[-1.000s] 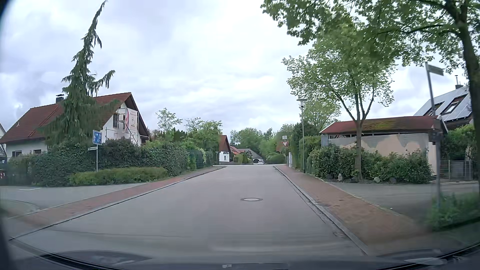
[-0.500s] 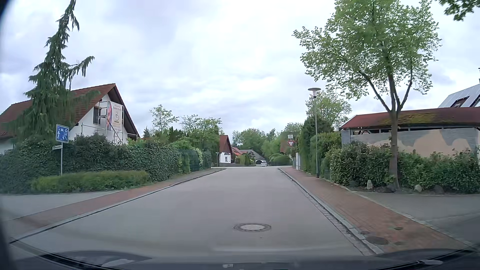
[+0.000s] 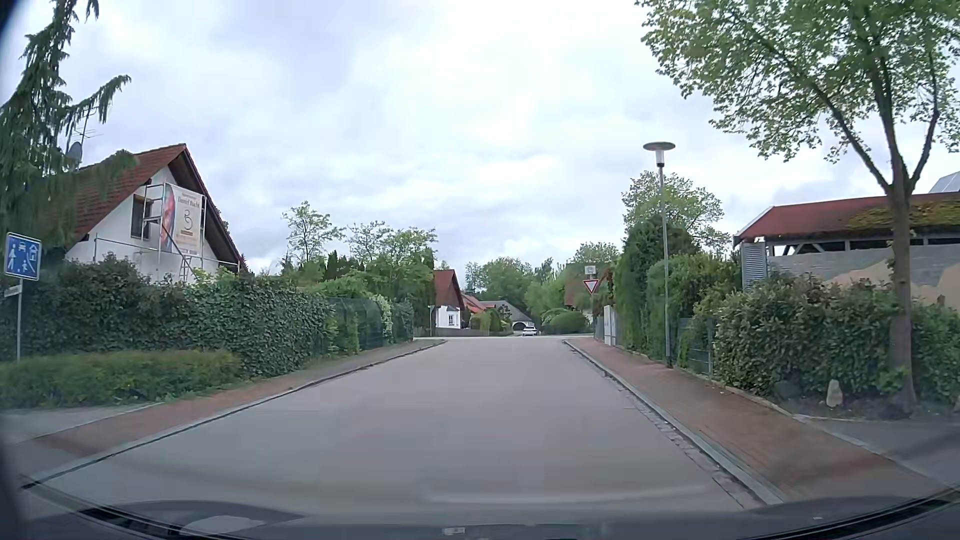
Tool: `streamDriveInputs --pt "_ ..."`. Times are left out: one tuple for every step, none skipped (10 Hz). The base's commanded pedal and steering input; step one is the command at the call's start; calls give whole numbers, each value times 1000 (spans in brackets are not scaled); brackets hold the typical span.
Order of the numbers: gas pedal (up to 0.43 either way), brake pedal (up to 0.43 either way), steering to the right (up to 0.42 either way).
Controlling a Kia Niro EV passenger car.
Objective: Follow the waypoints while adhering to traffic rules and regulations
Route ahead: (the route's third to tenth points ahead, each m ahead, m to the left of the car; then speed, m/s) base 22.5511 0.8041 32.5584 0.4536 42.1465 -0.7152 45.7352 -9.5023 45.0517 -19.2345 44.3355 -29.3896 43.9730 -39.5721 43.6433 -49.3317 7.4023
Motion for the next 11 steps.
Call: streamDriveInputs --pt "87 6 -1" --pt "87 6 -1" --pt "87 12 -1" --pt "87 6 -1" --pt "87 6 0" --pt "87 6 0" --pt "87 6 0" --pt "67 6 0" --pt "59 12 0" --pt "47 6 1" --pt "47 6 2"
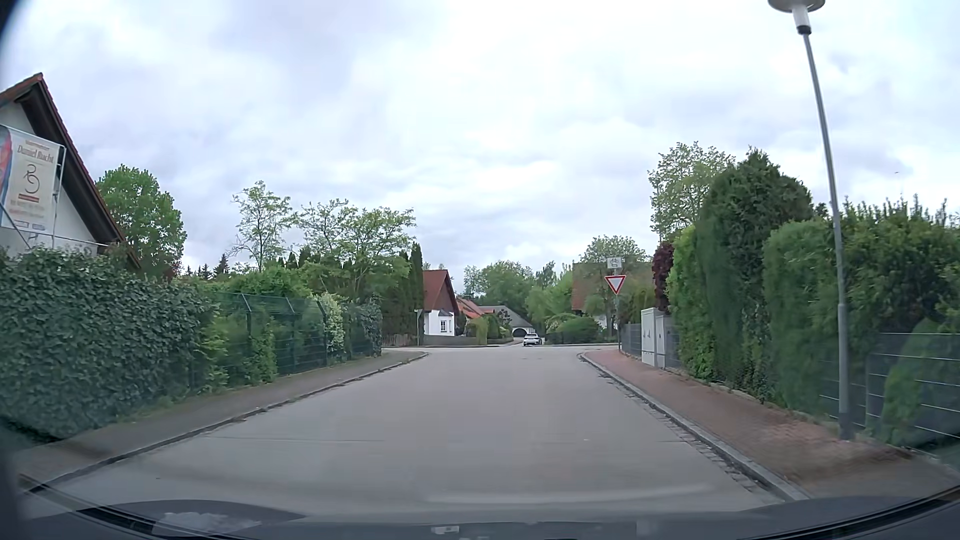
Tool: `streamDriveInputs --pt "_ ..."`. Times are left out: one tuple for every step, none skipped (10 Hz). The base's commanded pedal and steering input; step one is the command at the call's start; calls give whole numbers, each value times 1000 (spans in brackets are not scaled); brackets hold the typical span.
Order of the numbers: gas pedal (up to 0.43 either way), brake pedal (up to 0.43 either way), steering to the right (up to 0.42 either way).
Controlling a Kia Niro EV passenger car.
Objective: Follow the waypoints while adhering to traffic rules and regulations
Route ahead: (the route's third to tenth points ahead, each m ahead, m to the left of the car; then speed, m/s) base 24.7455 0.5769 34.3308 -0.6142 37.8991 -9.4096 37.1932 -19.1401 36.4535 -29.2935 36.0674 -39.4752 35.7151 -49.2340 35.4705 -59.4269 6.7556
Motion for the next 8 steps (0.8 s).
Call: streamDriveInputs --pt "47 6 4" --pt "39 6 4" --pt "39 6 4" --pt "28 6 4" --pt "28 6 4" --pt "28 12 4" --pt "28 6 4" --pt "28 6 4"
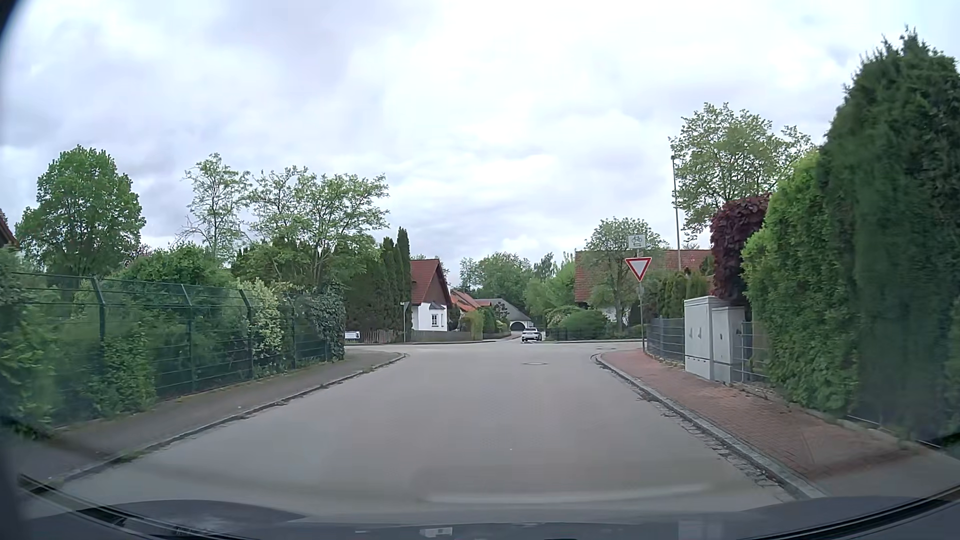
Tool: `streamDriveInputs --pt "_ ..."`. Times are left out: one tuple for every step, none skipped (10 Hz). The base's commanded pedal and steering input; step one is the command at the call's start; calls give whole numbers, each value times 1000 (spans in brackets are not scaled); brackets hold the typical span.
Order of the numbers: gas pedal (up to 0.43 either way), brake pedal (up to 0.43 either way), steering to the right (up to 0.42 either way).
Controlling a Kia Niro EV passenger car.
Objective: Follow the waypoints while adhering to traffic rules and regulations
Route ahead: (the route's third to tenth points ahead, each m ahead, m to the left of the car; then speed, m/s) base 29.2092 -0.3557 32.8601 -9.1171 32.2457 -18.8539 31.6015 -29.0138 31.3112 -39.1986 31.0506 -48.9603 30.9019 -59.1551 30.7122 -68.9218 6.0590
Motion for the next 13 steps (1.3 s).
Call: streamDriveInputs --pt "28 6 4" --pt "28 6 4" --pt "28 6 6" --pt "47 6 11" --pt "59 6 15" --pt "79 6 15" --pt "79 6 15" --pt "79 6 15" --pt "79 6 12" --pt "79 6 11" --pt "79 6 11" --pt "79 6 11" --pt "79 6 11"
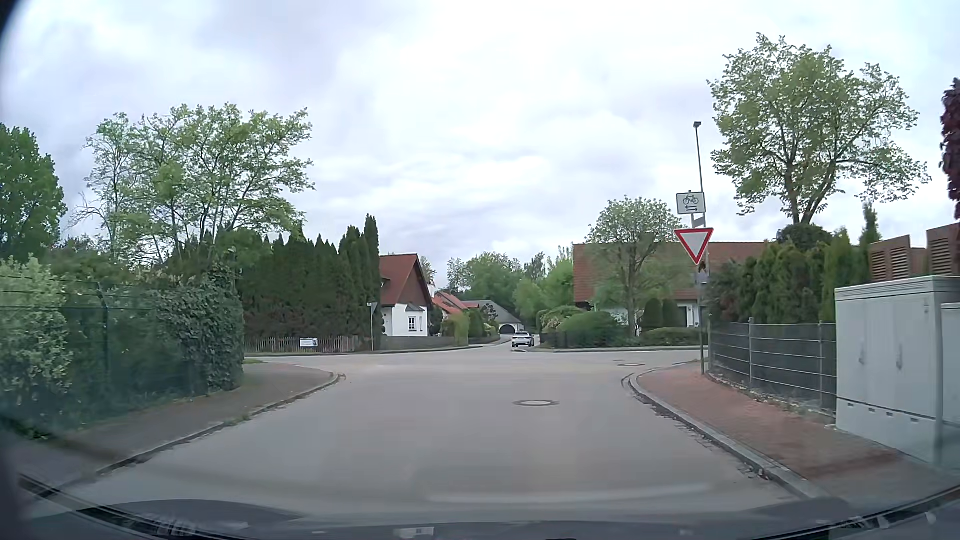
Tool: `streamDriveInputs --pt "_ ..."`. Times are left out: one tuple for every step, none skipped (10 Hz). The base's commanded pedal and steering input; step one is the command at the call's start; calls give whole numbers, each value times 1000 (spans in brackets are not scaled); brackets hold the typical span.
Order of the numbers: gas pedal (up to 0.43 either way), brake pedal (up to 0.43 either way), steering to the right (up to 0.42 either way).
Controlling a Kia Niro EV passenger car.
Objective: Follow the waypoints while adhering to traffic rules and regulations
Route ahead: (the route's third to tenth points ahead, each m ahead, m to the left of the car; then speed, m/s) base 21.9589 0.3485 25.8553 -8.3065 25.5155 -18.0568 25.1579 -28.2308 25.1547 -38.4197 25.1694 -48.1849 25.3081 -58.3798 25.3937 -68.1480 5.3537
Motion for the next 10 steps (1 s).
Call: streamDriveInputs --pt "79 6 11" --pt "79 6 11" --pt "79 6 11" --pt "67 6 11" --pt "47 6 12" --pt "8 6 17" --pt "0 6 21" --pt "0 6 25" --pt "0 12 33" --pt "0 6 36"
